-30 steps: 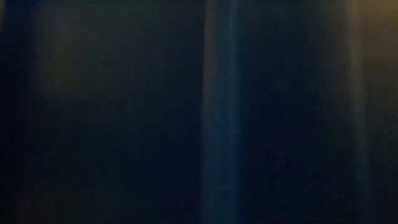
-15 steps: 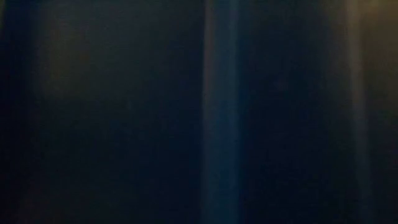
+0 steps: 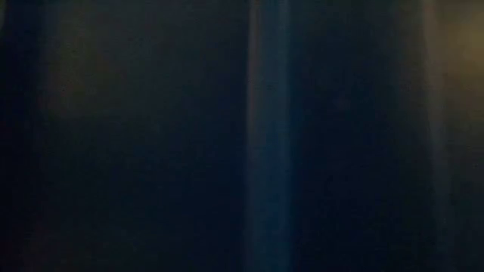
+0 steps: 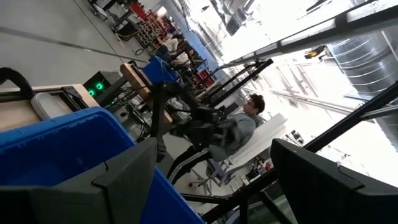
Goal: Pick and place slides into bin
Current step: Put the right black slide in the bin
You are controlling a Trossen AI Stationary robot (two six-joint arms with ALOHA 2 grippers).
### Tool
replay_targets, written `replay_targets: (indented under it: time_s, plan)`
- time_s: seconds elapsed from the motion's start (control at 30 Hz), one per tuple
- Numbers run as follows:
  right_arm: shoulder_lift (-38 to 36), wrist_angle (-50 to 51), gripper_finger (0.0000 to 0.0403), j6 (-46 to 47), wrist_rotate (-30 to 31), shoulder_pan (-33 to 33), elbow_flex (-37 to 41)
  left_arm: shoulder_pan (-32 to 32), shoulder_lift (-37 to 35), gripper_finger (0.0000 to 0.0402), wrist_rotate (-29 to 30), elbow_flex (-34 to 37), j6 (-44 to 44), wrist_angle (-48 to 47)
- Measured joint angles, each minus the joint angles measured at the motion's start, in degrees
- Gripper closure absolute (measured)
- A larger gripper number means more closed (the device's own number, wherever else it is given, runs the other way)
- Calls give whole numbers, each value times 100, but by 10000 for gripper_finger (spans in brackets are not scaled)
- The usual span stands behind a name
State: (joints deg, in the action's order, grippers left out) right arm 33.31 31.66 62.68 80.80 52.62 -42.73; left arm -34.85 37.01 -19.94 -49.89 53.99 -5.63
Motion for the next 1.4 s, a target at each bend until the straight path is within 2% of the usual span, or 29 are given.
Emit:
replay_targets:
  time_s: [0.13,0.23,0.33,0.4,0.63,0.67,0.73,0.87,0.93,1.1,1.13,1.17,1.27,1.37,1.4]
  plan:
    - [342,328,182,-872,-1071,-12,-697,0,39,98,1,0,-17,-8]
    - [520,1004,182,-534,-1406,14,-1119,0,44,98,0,0,-17,-15]
    - [496,2277,183,1226,-1298,28,-1461,0,39,98,2,0,15,-13]
    - [482,2572,182,1783,-1139,26,-1612,-1,55,98,2,0,27,-13]
    - [451,2187,182,832,66,26,-1939,0,67,98,13,0,15,-26]
    - [384,2399,182,816,-48,26,-2068,-1,81,98,15,0,1,-26]
    - [197,2914,183,1031,-668,-7,-2305,0,102,98,15,0,8,-31]
    - [-17,3174,183,1196,-528,-108,-2355,-1,108,98,17,0,-15,-45]
    - [-156,3540,182,1501,-999,-175,-2365,0,142,98,17,0,-61,-45]
    - [-518,5819,182,3888,-2217,-429,-2391,0,237,98,80,0,-105,-49]
    - [-602,5882,182,4196,-2610,-495,-2366,0,272,98,119,0,-108,-44]
    - [-739,5787,182,4083,-2869,-561,-2329,-1,303,98,140,0,-108,-43]
    - [-1015,5807,182,4142,-3183,-611,-2249,0,423,98,166,0,-105,-46]
    - [-1117,5813,183,4416,-4215,-646,-2115,0,519,98,196,-3,-19,-17]
    - [-1140,5838,182,4530,-4386,-649,-2067,0,531,98,205,-4,26,-24]
